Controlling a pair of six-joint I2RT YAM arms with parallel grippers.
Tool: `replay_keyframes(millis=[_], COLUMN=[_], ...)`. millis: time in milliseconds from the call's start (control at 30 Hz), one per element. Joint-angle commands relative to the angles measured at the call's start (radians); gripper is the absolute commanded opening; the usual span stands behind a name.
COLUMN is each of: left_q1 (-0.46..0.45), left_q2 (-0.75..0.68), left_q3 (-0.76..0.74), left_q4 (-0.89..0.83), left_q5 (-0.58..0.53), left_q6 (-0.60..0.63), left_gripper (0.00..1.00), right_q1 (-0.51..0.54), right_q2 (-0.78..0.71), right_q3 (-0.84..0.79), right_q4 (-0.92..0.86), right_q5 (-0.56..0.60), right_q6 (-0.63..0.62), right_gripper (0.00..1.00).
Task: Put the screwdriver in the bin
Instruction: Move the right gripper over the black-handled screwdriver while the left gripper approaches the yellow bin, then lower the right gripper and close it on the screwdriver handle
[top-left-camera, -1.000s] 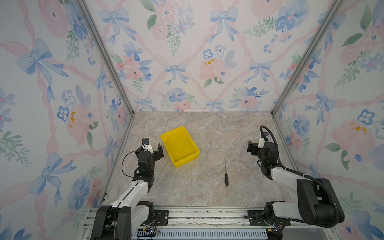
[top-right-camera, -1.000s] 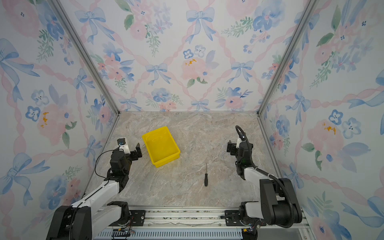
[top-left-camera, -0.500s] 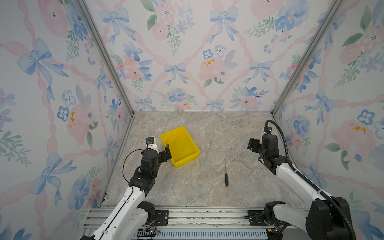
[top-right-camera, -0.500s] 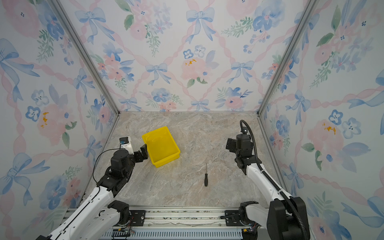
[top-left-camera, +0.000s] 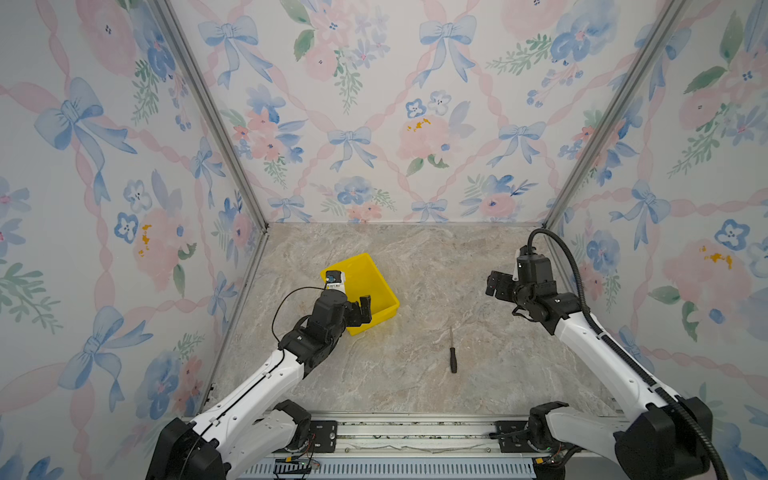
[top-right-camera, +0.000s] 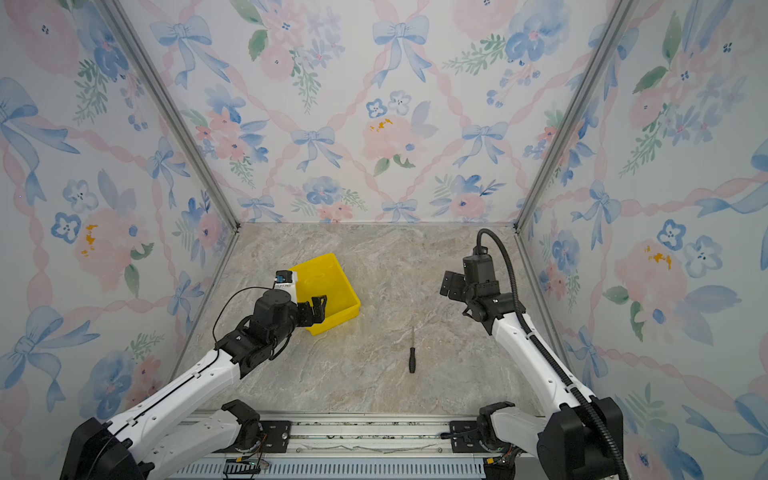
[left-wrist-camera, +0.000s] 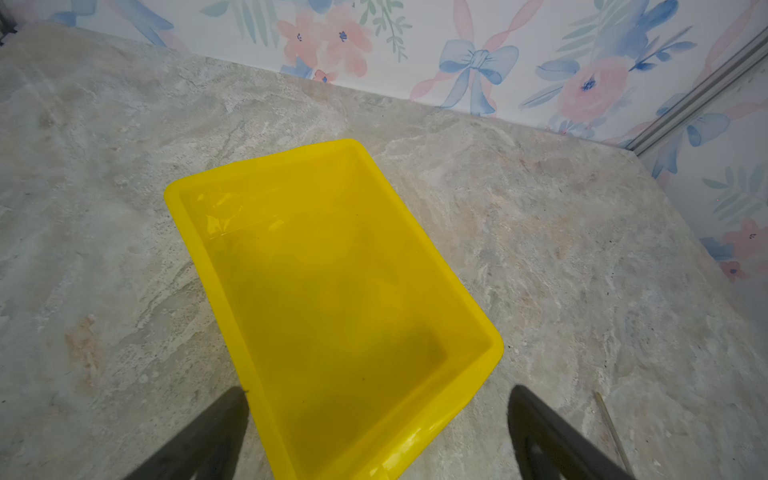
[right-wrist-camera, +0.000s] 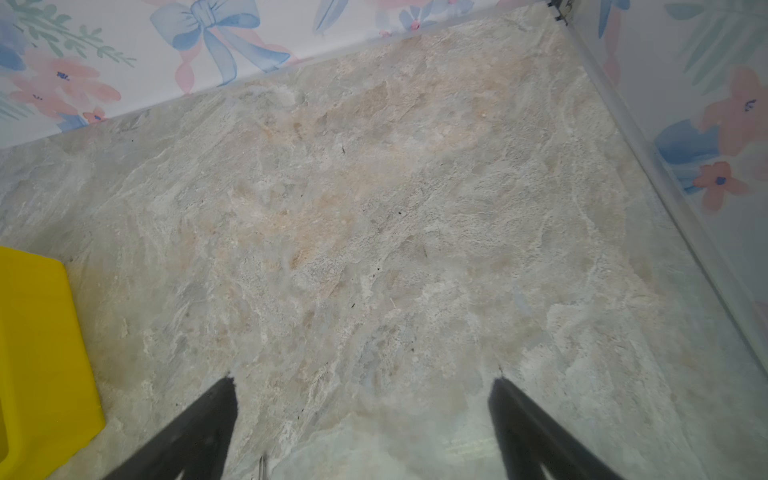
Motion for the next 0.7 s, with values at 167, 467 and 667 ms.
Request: replay_keyframes(millis=[167, 467, 667], left_q1=[-0.014, -0.016, -0.016], left_q2=[0.034, -0.032, -0.055], left_q3=[0.007, -0.046, -0.071], left_q4=[-0.048, -0.047, -0.049], left_q5=[0.029, 0.017, 0.020], left_q6=[-0.079, -0.051, -0.033], left_gripper=[0.98, 0.98, 0.98], right_q1=[0.077, 0.197, 0.262], right_q2=[0.007, 0.016, 0.042], right_q3=[0.022, -0.004, -0.064], right_q4=[-0.266, -0.341, -0.302], right_q5=[-0.060, -0.075, -0.107], right_q6=[0.061, 0.121, 0.184], right_gripper=[0.97, 0.97, 0.97])
